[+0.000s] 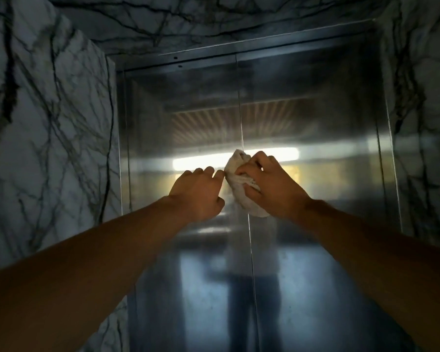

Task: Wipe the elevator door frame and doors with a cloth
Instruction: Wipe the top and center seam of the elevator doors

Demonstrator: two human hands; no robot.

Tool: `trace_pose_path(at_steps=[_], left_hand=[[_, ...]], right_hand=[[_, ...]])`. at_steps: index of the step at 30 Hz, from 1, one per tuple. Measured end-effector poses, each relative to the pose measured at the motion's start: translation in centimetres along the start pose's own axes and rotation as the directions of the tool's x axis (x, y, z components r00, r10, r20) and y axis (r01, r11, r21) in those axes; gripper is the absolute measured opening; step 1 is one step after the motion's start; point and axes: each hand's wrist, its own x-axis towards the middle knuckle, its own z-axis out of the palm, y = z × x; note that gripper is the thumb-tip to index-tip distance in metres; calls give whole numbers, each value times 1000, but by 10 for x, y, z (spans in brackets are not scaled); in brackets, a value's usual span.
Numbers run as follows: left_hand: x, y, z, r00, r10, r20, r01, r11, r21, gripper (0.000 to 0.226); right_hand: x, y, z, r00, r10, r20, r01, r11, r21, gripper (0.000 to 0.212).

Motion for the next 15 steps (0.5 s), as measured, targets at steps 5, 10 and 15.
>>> trace_pose_path(at_steps=[5, 10, 15], left_hand=[[-23, 16, 1, 989, -99, 114, 108, 991, -77, 59], [-34, 65, -19, 971, -89, 222, 199, 815, -544, 52], [-43, 127, -54, 892, -72, 445, 448, 30, -893, 29]], right_hand=[[-51, -21, -7, 997, 34, 74, -29, 998, -60, 49], [-95, -44, -37, 979, 204, 3, -204, 979, 10, 38], [-138, -69, -65, 882, 452, -135, -425, 886, 187, 25]])
